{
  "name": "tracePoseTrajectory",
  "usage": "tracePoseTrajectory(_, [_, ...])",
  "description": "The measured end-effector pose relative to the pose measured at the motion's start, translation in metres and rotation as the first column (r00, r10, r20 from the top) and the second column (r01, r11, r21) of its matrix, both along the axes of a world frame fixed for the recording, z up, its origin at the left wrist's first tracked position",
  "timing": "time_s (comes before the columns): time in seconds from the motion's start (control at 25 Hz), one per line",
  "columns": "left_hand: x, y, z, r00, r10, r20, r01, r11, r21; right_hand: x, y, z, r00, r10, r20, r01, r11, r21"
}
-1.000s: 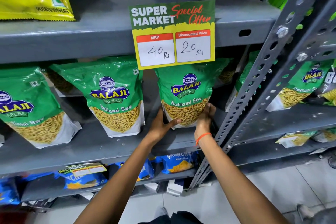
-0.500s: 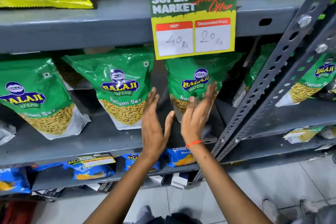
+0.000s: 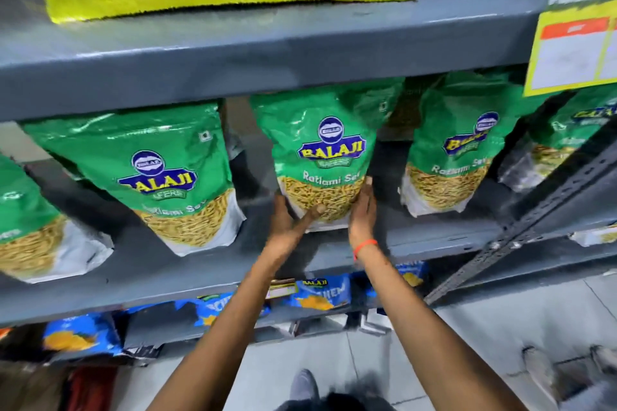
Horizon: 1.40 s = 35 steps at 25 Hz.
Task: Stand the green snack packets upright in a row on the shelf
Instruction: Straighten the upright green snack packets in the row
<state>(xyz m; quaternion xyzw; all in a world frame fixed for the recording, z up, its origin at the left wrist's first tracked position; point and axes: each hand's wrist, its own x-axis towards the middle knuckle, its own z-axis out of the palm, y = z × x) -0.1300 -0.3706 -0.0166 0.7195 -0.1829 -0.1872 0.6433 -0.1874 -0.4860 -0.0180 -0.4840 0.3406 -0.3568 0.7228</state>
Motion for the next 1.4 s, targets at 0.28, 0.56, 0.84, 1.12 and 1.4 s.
tracePoseTrajectory(0.28, [-0.002, 0.018, -0.009, 0.999, -0.047, 0.024, 0.048, 0.999, -0.014, -0.004, 0.011, -0.008, 0.999, 0.016, -0.045, -0.017, 1.000, -0.021])
tracePoseTrajectory(0.56, [-0.035, 0.025, 0.029, 0.642, 0.321, 0.696, -0.424, 0.905, -0.026, -0.011, 0.035, 0.059, 0.962, -0.240, 0.128, 0.258, 0.650, -0.715])
tracePoseTrajectory(0.84, [-0.007, 0.080, 0.060, 0.409, 0.407, 0.817, -0.529, 0.835, -0.151, 0.010, 0.094, 0.080, 0.973, -0.071, 0.218, 0.229, 0.357, -0.906])
tracePoseTrajectory(1.12, [0.058, 0.167, 0.031, 0.620, 0.440, 0.650, -0.555, 0.831, -0.034, 0.071, 0.174, 0.046, 1.000, 0.018, -0.003, -0.015, 0.690, -0.723])
tracePoseTrajectory(1.4, [0.073, 0.197, 0.004, 0.972, 0.216, 0.089, -0.201, 0.968, -0.147, 0.084, 0.210, 0.005, 0.986, 0.164, -0.011, -0.161, 0.953, -0.255])
